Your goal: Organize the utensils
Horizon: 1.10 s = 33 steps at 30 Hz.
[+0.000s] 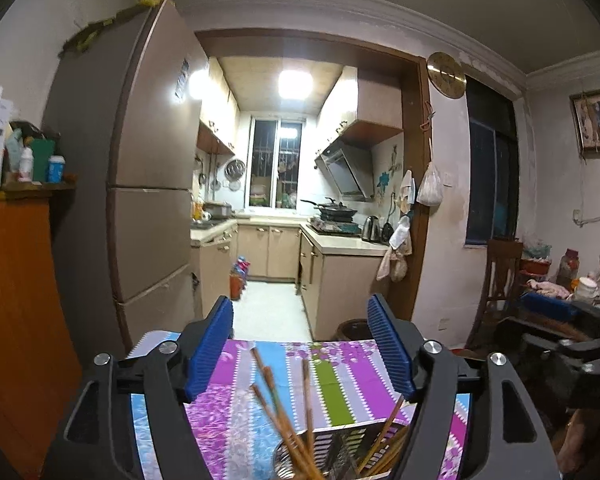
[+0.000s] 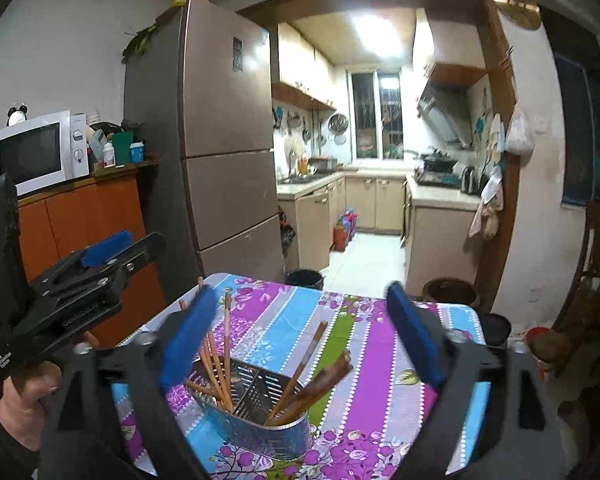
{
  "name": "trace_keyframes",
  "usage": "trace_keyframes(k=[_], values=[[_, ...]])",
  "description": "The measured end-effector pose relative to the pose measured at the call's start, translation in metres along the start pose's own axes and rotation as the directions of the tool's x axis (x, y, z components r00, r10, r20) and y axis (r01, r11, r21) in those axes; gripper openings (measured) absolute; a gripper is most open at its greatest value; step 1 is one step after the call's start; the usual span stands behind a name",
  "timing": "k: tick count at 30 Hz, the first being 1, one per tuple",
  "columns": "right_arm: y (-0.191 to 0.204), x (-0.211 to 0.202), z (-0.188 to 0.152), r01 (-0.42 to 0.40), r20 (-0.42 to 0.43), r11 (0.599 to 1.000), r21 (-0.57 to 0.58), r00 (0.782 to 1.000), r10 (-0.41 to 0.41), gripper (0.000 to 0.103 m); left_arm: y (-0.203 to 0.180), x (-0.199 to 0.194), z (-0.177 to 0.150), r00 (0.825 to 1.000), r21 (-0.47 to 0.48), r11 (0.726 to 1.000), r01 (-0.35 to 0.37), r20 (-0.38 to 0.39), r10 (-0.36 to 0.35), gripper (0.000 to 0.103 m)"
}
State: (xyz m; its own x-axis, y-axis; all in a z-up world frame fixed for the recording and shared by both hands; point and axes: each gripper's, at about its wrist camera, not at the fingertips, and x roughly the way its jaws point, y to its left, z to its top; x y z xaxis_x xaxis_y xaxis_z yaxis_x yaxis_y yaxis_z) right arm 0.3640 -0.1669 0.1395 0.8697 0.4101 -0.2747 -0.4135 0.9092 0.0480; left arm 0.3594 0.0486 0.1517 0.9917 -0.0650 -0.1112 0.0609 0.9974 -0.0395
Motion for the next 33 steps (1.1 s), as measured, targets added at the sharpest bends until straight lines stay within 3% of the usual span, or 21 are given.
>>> trace_keyframes(k=[2, 6, 12, 17, 22, 28, 33], values=[[0.005, -0.014, -0.008, 0.019, 0.029, 1.0, -0.013, 0.999, -0.018, 0.097, 0.001, -0.018, -0.006, 1.0, 0.012, 1.0, -0.013, 0.021, 0.012, 0.081], [0.01, -0.039, -0.025, 0.06, 0.065, 0.998, -0.013, 0.996, -0.059, 0.097, 0.008, -0.058, -0.016, 0.998, 0.017, 0.999, -0.028, 0.058, 0.027, 0.098], [0.019, -0.089, -0.064, 0.129, 0.123, 0.992, 0.018, 0.984, -0.13, 0.097, 0.027, -0.137, -0.042, 0.99, -0.051, 0.997, -0.056, 0.126, 0.062, 0.098], [0.039, -0.139, -0.099, 0.163, 0.155, 0.987, 0.01, 0.974, -0.163, 0.097, 0.03, -0.211, -0.082, 0.984, -0.066, 0.996, -0.056, 0.168, 0.066, 0.098], [0.06, -0.185, -0.143, 0.181, 0.159, 0.983, 0.041, 0.97, -0.185, 0.098, 0.019, -0.265, -0.119, 0.991, -0.074, 0.997, -0.014, 0.132, 0.023, 0.098], [0.088, -0.217, -0.188, 0.215, 0.148, 0.976, 0.045, 0.964, -0.219, 0.097, -0.008, -0.3, -0.152, 0.998, -0.019, 0.999, 0.029, 0.051, -0.028, 0.098], [0.1, -0.235, -0.208, 0.227, 0.143, 0.974, 0.026, 0.963, -0.228, 0.098, -0.016, -0.318, -0.167, 0.999, -0.024, 1.0, 0.015, 0.033, -0.015, 0.098]])
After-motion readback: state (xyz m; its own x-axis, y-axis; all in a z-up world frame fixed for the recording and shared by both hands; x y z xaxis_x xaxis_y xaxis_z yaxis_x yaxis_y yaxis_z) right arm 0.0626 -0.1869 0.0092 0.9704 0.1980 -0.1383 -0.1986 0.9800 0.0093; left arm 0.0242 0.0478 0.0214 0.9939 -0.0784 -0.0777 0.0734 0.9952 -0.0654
